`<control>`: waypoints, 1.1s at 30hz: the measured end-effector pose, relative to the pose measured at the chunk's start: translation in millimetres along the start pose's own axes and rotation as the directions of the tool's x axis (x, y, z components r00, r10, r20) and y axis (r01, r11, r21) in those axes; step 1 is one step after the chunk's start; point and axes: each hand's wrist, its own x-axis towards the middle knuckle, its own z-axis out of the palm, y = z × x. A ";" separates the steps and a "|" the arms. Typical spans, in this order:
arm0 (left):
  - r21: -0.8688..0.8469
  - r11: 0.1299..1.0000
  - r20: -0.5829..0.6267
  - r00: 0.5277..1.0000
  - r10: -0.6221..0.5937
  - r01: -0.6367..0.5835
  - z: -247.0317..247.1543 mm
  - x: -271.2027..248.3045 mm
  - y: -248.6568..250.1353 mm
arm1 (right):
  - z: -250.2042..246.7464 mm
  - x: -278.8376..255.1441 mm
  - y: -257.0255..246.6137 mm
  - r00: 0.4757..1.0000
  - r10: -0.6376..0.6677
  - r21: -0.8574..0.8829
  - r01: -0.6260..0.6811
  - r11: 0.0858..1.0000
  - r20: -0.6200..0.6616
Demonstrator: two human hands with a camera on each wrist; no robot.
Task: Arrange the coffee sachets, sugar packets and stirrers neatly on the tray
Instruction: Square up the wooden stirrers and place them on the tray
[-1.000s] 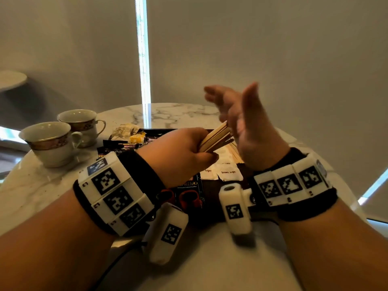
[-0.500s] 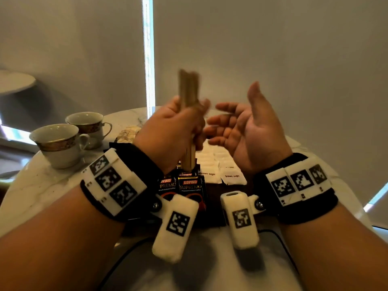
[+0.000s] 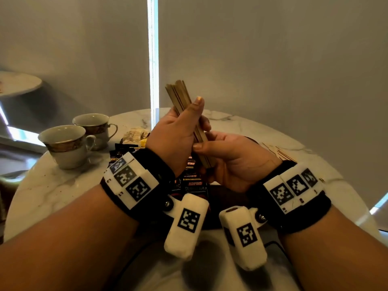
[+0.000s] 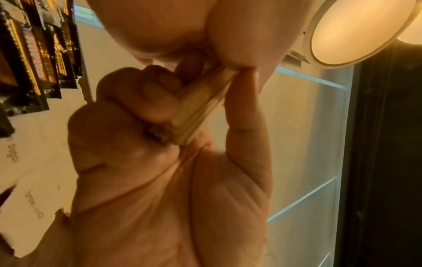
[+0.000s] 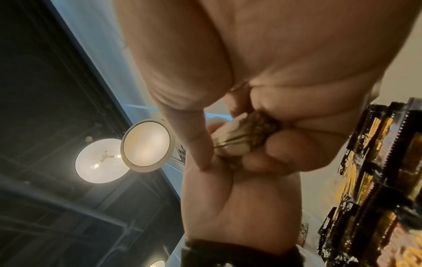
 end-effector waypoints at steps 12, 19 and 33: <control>0.010 1.000 0.076 0.997 0.007 -0.008 -0.5 -5.0 1.7 | 4.4 -3.9 1.4 0.999 -0.010 0.002 0.010 1.000 0.053; -0.124 0.990 0.164 0.986 -0.043 0.064 -17.8 4.2 13.0 | -1.6 -5.6 2.1 0.984 0.099 -0.089 -0.087 0.992 0.147; -0.232 0.925 -0.052 0.954 0.297 -0.300 -10.2 -0.1 32.9 | -23.2 11.9 -4.7 0.980 0.195 0.438 -0.155 0.885 -0.049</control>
